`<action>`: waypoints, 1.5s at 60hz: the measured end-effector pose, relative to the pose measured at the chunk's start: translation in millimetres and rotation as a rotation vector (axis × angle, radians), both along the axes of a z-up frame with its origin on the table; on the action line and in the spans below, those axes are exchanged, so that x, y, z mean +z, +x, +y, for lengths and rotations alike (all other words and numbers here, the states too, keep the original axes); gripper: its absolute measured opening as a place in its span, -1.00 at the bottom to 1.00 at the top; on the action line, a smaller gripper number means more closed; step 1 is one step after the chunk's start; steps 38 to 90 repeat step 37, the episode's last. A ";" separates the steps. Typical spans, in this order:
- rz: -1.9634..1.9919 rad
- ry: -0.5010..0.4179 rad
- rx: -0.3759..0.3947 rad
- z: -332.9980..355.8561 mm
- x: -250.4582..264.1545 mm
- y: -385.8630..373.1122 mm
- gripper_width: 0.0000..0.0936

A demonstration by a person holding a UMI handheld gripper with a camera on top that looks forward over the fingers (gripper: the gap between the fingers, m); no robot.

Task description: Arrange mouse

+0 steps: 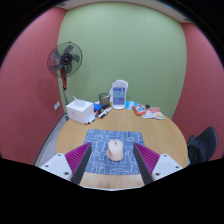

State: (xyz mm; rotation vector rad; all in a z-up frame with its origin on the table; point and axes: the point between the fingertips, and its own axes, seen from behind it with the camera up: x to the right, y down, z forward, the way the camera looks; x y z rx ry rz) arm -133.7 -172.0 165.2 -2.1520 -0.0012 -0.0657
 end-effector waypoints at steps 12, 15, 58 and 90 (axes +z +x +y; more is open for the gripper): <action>-0.023 0.042 -0.017 -84.0 48.3 -14.7 0.80; -0.024 0.048 -0.014 -102.4 54.0 -19.8 0.80; -0.010 0.030 -0.024 -181.3 56.0 -37.0 0.80; -0.010 0.030 -0.024 -181.3 56.0 -37.0 0.80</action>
